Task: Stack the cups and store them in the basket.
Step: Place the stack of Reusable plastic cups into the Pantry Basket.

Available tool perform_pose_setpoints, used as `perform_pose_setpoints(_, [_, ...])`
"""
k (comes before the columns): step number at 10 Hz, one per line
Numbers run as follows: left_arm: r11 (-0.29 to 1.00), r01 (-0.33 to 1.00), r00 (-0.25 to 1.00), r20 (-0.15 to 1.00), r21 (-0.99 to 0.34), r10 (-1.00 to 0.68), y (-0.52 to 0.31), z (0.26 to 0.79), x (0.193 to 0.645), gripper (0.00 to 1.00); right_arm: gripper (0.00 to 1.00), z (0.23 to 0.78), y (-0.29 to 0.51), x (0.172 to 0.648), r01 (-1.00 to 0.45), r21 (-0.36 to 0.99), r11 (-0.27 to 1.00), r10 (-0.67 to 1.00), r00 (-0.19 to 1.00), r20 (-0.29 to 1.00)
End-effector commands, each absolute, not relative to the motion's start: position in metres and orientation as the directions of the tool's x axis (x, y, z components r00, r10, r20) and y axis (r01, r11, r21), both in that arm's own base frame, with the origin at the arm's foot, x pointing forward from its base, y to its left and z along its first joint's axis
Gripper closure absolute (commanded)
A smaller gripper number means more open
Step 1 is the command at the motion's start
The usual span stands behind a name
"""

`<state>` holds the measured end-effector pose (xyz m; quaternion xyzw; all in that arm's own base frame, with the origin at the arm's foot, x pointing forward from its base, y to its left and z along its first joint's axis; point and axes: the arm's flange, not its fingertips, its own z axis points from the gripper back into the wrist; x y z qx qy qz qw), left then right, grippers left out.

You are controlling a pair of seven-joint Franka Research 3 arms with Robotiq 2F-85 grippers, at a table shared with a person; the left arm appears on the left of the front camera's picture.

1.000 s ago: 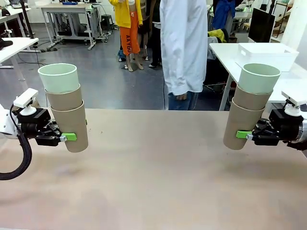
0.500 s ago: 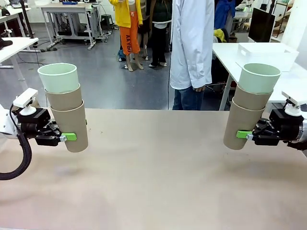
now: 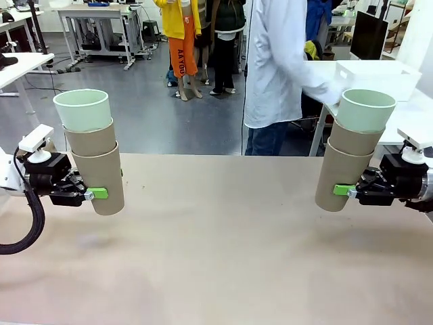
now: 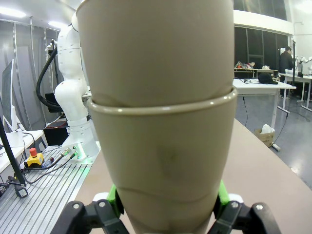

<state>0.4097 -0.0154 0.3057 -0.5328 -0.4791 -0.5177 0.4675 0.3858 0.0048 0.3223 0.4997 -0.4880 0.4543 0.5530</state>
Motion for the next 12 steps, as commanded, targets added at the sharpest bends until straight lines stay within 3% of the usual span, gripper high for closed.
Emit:
perform_pose_setpoints(1, [-0.109, 0.994, 0.006, 0.999, -0.002, 0.032, -0.0157, 0.3104, 0.4096, 0.17, 0.15, 0.327, 0.0046, 0.3889, -0.992, 0.098, 0.082, 0.009, 0.099, 0.995])
perform_pose_setpoints(12, [-0.109, 0.994, 0.006, 0.999, -0.002, 0.032, -0.0157, 0.3104, 0.4096, 0.17, 0.15, 0.327, 0.0046, 0.3889, -0.992, 0.098, 0.082, 0.009, 0.099, 0.995])
